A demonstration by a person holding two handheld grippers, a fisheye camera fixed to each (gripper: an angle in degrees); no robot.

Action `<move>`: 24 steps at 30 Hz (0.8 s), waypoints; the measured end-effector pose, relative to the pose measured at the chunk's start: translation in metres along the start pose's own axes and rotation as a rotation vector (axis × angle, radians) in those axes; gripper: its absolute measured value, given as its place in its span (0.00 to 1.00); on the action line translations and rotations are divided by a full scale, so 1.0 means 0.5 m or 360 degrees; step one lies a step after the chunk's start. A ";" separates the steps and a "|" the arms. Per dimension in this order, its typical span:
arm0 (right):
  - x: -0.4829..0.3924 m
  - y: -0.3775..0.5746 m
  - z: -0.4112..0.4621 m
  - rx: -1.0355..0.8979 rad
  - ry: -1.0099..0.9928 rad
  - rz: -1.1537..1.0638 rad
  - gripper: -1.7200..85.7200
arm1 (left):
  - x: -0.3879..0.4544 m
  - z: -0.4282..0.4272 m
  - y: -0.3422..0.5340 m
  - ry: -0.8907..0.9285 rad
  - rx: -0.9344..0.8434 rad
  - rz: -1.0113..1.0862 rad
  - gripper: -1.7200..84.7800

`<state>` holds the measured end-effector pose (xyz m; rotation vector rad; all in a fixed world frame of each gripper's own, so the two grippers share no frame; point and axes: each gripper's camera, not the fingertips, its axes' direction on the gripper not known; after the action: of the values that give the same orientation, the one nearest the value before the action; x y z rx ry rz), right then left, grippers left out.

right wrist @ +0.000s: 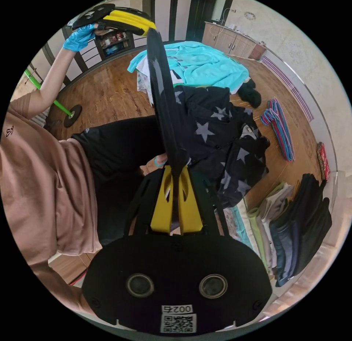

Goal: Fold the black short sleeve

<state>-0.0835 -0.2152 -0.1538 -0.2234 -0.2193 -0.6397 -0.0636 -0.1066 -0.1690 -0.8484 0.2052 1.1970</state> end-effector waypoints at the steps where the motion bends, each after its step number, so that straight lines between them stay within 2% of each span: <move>1: 0.024 -0.004 0.004 0.0016 -0.0008 -0.0010 0.01 | -0.008 0.007 -0.008 -0.0004 -0.0004 -0.0003 0.01; 7: 0.160 -0.024 0.044 0.0112 0.0008 0.0061 0.01 | -0.096 0.102 -0.091 0.0004 -0.0045 -0.0064 0.01; 16: 0.382 -0.078 0.120 0.0261 0.0213 0.0276 0.01 | -0.241 0.301 -0.251 -0.0086 -0.0157 -0.0154 0.01; 24: 0.567 -0.134 0.258 0.0235 0.0237 0.0503 0.01 | -0.379 0.522 -0.369 -0.0087 -0.0334 -0.0254 0.01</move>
<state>0.0799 -0.3920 0.0547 -0.0647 -0.0842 -0.3223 -0.0493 -0.0894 0.2018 -0.9941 -0.0337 1.1023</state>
